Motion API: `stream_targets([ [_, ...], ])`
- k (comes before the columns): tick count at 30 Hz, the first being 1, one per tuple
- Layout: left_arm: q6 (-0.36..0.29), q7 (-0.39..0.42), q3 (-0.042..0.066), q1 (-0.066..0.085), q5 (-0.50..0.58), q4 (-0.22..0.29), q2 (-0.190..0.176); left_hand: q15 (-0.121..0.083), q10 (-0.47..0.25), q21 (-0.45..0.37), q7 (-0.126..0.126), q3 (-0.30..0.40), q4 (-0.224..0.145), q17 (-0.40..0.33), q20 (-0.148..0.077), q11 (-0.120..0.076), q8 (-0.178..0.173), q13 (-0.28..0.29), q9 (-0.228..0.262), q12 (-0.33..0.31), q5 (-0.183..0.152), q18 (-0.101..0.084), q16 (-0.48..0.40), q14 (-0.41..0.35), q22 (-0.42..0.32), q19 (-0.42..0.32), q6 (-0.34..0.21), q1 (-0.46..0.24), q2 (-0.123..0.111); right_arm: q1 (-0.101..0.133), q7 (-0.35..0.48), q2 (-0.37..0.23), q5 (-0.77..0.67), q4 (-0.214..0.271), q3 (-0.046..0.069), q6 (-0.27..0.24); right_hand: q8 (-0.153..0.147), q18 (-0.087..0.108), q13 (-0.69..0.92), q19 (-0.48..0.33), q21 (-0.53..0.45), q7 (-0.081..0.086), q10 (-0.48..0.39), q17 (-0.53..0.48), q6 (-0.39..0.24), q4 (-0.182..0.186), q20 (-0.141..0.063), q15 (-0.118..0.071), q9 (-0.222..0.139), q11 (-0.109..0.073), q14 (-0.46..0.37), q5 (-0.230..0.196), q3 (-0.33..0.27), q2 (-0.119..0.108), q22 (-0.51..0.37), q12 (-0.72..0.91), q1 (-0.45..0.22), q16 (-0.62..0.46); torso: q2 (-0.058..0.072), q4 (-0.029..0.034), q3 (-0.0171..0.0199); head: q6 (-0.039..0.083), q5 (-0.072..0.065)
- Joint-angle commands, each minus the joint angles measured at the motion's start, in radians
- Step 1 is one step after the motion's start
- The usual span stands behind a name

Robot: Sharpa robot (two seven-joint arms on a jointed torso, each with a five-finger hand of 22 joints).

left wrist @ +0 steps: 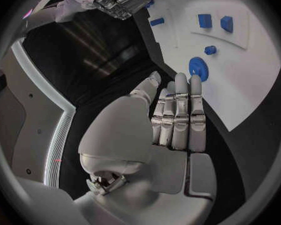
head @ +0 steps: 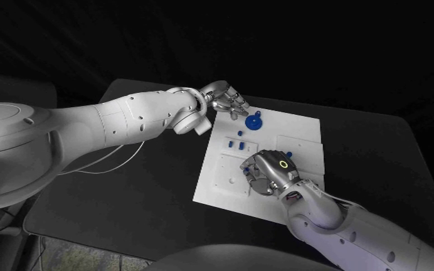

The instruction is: Assemble the parts on the task board

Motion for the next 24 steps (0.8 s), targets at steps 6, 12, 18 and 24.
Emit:
stream_targets([
  [6, 0.016, 0.009, 0.001, 0.001, -0.002, 0.000, 0.001, -0.001, -0.008, 0.000, -0.002, -0.004, 0.005, -0.001, 0.001, 0.002, -0.003, -0.001, 0.001, -0.004, 0.000, -0.002, -0.004, -0.007, -0.001, 0.000, -0.004, -0.004, 0.007, -0.001, 0.006, 0.001, 0.000, -0.001, 0.000, 0.009, -0.001, 0.013, 0.003, 0.006, 0.001, 0.001, 0.033, 0.001, 0.005, 0.004, -0.002, 0.000, 0.000, -0.027, 0.006, 0.003, 0.000, 0.001, 0.082, 0.004, 0.008, -0.006, 0.000, 0.0001, -0.0003, -0.002, 0.002],
  [12, 0.016, 0.008, 0.001, 0.001, -0.002, 0.000, 0.001, -0.001, -0.008, 0.000, -0.002, -0.004, 0.005, -0.001, 0.001, 0.002, -0.003, -0.001, 0.001, -0.004, 0.000, -0.002, -0.004, -0.007, -0.001, 0.000, -0.004, -0.004, 0.007, -0.001, 0.004, 0.002, 0.002, -0.004, 0.000, 0.014, -0.001, 0.013, 0.003, 0.006, 0.001, 0.001, 0.033, 0.001, 0.005, 0.004, -0.002, 0.000, 0.000, -0.027, 0.006, 0.003, 0.000, 0.001, 0.082, 0.004, 0.008, -0.006, 0.000, 0.0003, -0.0004, -0.004, 0.004],
  [18, 0.018, 0.008, 0.001, 0.001, -0.002, 0.000, 0.001, -0.001, -0.008, 0.000, -0.002, -0.004, 0.005, -0.001, 0.001, 0.002, -0.003, -0.001, 0.001, -0.004, 0.000, -0.002, -0.004, -0.007, -0.001, 0.000, -0.004, -0.004, 0.007, -0.001, -0.003, 0.005, 0.002, -0.013, 0.000, 0.020, -0.001, 0.013, 0.003, 0.006, 0.001, 0.001, 0.032, 0.002, 0.004, 0.002, -0.002, 0.000, 0.000, -0.027, 0.006, 0.003, -0.001, 0.003, 0.082, 0.004, 0.007, -0.007, 0.000, 0.0005, -0.0006, -0.005, 0.004],
  [24, 0.018, 0.008, 0.001, 0.001, -0.002, 0.000, 0.001, -0.001, -0.008, 0.000, -0.002, -0.004, 0.005, -0.001, 0.001, 0.002, -0.003, -0.001, 0.001, -0.004, 0.000, -0.002, -0.004, -0.007, -0.001, 0.000, -0.004, -0.004, 0.007, -0.001, -0.006, 0.012, 0.002, -0.021, 0.000, 0.025, -0.001, 0.013, 0.003, 0.006, 0.001, 0.001, 0.032, 0.002, 0.004, 0.002, -0.002, 0.000, 0.000, -0.027, 0.006, 0.003, -0.001, 0.003, 0.082, 0.004, 0.007, -0.007, 0.000, 0.0003, -0.0004, -0.006, 0.005],
])
